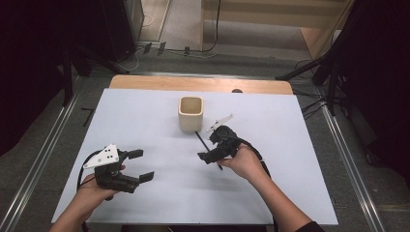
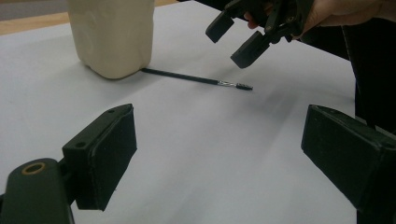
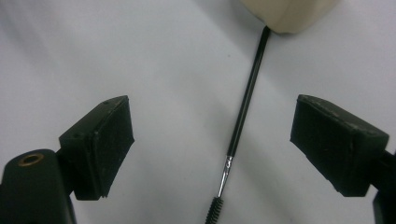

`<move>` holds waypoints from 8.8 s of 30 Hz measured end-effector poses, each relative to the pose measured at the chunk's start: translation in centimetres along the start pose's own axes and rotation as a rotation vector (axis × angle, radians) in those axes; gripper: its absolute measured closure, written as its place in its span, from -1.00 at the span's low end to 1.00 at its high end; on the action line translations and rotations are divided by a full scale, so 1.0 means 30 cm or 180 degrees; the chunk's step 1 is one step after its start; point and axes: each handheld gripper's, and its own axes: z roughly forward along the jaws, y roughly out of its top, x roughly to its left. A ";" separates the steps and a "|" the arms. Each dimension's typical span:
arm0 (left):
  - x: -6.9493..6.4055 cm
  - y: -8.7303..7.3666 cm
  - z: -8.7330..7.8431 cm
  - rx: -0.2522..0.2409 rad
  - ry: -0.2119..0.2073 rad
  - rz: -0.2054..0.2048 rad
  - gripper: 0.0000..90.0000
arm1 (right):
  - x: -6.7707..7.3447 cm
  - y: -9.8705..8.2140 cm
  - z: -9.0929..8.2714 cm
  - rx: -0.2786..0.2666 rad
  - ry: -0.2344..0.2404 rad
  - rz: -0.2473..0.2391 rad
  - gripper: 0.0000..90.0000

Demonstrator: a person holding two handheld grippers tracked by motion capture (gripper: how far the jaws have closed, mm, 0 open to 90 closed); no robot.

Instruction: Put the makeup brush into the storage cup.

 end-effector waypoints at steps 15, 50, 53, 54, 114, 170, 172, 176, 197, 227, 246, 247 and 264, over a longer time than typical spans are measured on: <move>0.001 -0.001 0.006 0.0002 -0.0029 -0.0057 -0.77 | -0.021 0.053 0.020 0.0439 0.0096 0.0117 -0.69; 0.000 -0.003 0.007 0.0001 -0.0036 -0.0049 -0.77 | -0.043 0.070 0.128 0.1165 -0.0154 0.0377 -0.45; 0.001 -0.003 0.006 0.0006 -0.0032 -0.0046 -0.77 | -0.039 0.066 0.140 0.1213 -0.0212 0.0382 -0.39; 0.001 -0.002 0.005 0.0018 -0.0027 -0.0050 -0.77 | -0.039 0.065 0.147 0.1240 -0.0221 0.0402 -0.36; -0.001 -0.002 0.008 0.0055 -0.0027 -0.0043 -0.77 | -0.028 0.022 0.050 0.1010 0.0074 0.0524 0.93; -0.031 0.123 0.148 0.0651 -0.0468 0.0054 -0.76 | -0.009 -0.130 -0.158 0.0438 0.0944 -0.0418 0.93; -0.033 0.139 0.158 0.0660 -0.0500 0.0092 -0.76 | -0.001 -0.121 -0.156 0.0524 0.0941 -0.0473 0.93; -0.029 0.163 0.177 0.0663 -0.0554 0.0101 -0.76 | 0.002 -0.106 -0.155 0.0636 0.0968 -0.0598 0.93; -0.036 0.209 0.254 0.0868 -0.0828 0.0117 -0.56 | 0.022 -0.030 -0.107 0.1089 0.1172 -0.1125 0.93; -0.063 0.186 0.358 0.1366 -0.0960 0.0118 -0.56 | 0.113 0.076 -0.099 0.1427 0.1042 -0.1727 0.93; -0.060 0.164 0.397 0.1636 -0.1315 -0.0183 0.54 | 0.153 0.087 -0.082 0.1450 0.1124 -0.1907 0.93; -0.060 0.164 0.397 0.1636 -0.1315 -0.0183 0.54 | 0.153 0.087 -0.082 0.1450 0.1124 -0.1907 0.93; -0.054 0.155 0.397 0.1594 -0.1646 -0.0340 0.89 | 0.150 0.081 -0.088 0.1315 0.1212 -0.2056 0.92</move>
